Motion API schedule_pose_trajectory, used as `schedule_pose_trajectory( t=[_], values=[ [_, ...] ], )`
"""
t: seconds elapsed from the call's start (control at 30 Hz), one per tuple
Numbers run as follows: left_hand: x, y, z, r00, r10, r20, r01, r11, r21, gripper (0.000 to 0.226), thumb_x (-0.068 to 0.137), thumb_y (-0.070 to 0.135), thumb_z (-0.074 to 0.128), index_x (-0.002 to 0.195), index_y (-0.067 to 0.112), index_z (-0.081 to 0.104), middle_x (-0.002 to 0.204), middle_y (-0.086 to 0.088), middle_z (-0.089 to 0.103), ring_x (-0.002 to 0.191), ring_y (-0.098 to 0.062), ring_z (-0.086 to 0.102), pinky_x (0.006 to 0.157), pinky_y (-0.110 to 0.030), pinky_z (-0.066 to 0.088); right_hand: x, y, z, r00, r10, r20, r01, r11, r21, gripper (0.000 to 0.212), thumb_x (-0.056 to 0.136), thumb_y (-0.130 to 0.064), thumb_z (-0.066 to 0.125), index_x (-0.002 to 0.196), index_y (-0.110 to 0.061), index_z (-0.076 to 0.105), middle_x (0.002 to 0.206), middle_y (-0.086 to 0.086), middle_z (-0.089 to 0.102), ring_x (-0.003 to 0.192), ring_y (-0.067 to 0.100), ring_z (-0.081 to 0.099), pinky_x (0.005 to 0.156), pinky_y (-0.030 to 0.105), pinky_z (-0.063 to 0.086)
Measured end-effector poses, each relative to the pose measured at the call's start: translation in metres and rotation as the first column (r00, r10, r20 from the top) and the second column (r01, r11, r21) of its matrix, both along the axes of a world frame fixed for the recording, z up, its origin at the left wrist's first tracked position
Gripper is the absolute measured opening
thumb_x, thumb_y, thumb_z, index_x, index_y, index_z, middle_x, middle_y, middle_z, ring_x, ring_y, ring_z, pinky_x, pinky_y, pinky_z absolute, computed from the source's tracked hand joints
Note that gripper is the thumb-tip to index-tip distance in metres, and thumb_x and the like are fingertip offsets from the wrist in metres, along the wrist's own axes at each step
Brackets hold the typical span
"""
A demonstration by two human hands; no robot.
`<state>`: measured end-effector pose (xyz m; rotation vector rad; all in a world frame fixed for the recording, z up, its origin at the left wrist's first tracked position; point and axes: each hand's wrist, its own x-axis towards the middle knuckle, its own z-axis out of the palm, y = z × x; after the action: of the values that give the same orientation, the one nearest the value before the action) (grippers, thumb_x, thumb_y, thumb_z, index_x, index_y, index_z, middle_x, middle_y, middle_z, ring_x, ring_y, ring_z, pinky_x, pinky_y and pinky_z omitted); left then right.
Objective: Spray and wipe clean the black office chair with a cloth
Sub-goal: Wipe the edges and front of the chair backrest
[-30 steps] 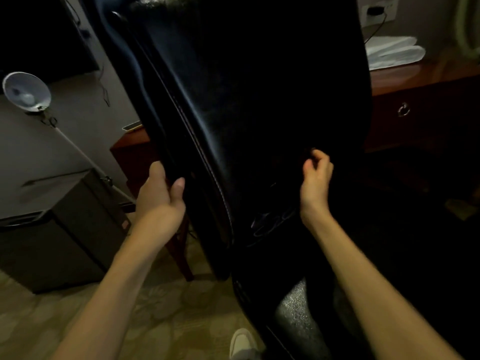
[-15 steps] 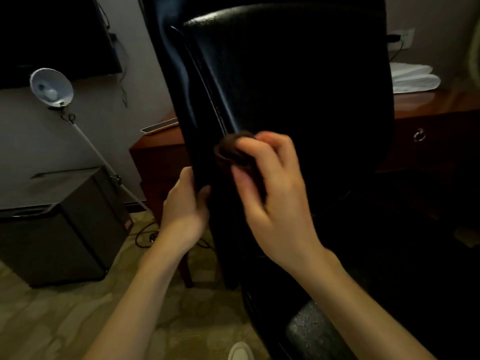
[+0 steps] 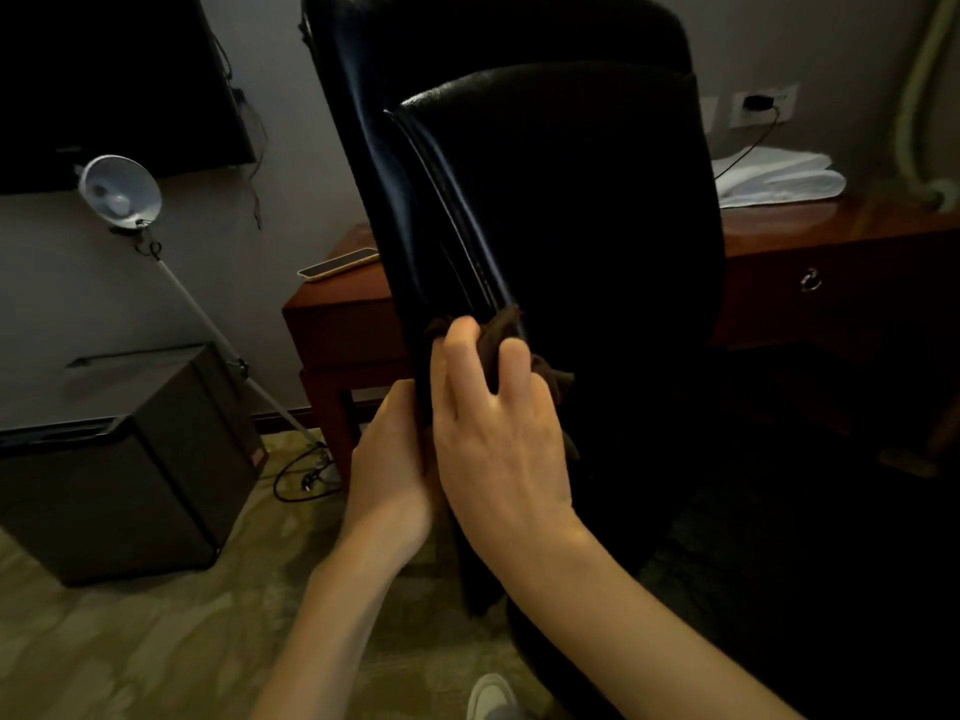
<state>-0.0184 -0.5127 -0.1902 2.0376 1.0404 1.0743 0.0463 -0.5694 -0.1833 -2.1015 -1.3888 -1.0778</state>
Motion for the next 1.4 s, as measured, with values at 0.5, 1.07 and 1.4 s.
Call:
schedule_pose_trajectory(
  t=[0.5, 1.07, 1.4],
  values=[
    [-0.005, 0.007, -0.002, 0.989, -0.022, -0.145, 0.031, 0.998, 0.059, 0.021, 0.096, 0.013, 0.045, 0.116, 0.018, 0.046, 0.104, 0.008, 0.052, 0.094, -0.007, 0.048, 0.067, -0.015, 0.035, 0.001, -0.024, -0.134, 0.994, 0.074, -0.085, -0.096, 0.951, -0.294, 0.067, 0.046, -0.018, 0.083, 0.109, 0.000, 0.067, 0.116, 0.016, 0.041, 0.094, 0.033, 0.041, 0.064, 0.037, 0.053],
    [0.014, -0.002, -0.065, 0.984, 0.170, -0.054, -0.163, 0.980, 0.117, 0.019, 0.090, 0.017, 0.058, 0.107, 0.010, 0.053, 0.100, -0.004, 0.056, 0.087, -0.021, 0.057, 0.073, -0.034, 0.047, 0.114, -0.045, -0.044, 0.569, 0.613, -0.548, -0.247, 0.763, 0.598, 0.033, 0.086, -0.009, 0.053, 0.118, -0.012, 0.053, 0.121, -0.002, 0.040, 0.119, 0.015, 0.043, 0.106, 0.024, 0.032],
    [0.037, 0.032, -0.070, 0.975, 0.185, -0.126, -0.161, 0.971, 0.176, 0.013, 0.093, 0.014, 0.052, 0.104, 0.008, 0.050, 0.096, -0.005, 0.055, 0.087, -0.022, 0.055, 0.069, -0.033, 0.041, 0.104, 0.012, -0.131, 0.668, 0.628, -0.399, -0.399, 0.755, 0.521, 0.029, 0.090, -0.011, 0.042, 0.118, -0.022, 0.039, 0.128, 0.001, 0.034, 0.108, 0.013, 0.036, 0.094, 0.015, 0.027]
  ],
)
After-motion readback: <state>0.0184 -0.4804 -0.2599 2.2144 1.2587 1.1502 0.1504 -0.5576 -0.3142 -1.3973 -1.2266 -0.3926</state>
